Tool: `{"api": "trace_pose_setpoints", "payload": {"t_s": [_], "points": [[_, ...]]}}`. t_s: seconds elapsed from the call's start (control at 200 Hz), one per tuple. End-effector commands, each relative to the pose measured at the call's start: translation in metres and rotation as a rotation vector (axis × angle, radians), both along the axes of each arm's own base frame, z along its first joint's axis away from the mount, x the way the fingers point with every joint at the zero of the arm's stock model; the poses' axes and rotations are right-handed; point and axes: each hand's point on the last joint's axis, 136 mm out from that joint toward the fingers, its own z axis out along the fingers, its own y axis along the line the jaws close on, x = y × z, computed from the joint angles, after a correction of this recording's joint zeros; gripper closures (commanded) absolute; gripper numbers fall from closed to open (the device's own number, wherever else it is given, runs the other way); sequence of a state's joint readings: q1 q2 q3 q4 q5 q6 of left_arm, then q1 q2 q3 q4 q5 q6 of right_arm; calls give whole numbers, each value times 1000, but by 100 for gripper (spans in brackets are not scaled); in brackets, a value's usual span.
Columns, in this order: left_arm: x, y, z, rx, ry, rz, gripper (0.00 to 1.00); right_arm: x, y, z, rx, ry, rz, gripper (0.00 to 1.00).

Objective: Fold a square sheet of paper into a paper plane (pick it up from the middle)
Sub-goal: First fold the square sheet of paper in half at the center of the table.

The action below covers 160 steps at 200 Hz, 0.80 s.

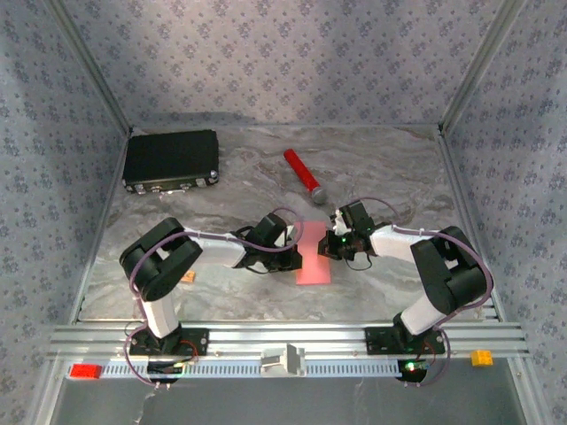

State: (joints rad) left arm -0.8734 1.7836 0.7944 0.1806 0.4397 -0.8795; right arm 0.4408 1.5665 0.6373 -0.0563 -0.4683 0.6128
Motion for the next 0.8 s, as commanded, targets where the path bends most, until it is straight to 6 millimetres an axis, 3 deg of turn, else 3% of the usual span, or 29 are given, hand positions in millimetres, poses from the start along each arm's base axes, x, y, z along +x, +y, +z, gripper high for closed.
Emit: {"api": "trace_pose_setpoints", "payload": {"t_s": [0.0, 0.14, 0.26, 0.595, 0.795], "points": [[-3, 3, 7, 18, -12, -11, 97, -26, -27, -28, -128, 114, -43, 100], [14, -12, 41, -44, -85, 4, 97, -25, -26, -25, -120, 102, -43, 100], [29, -17, 58, -72, -124, 25, 97, -25, -28, -24, -130, 107, -45, 100], [70, -23, 67, -139, -104, 77, 97, -24, -28, -21, -127, 103, -45, 100], [83, -29, 63, -142, -89, 62, 97, -22, -27, -17, -125, 98, -38, 100]]}}
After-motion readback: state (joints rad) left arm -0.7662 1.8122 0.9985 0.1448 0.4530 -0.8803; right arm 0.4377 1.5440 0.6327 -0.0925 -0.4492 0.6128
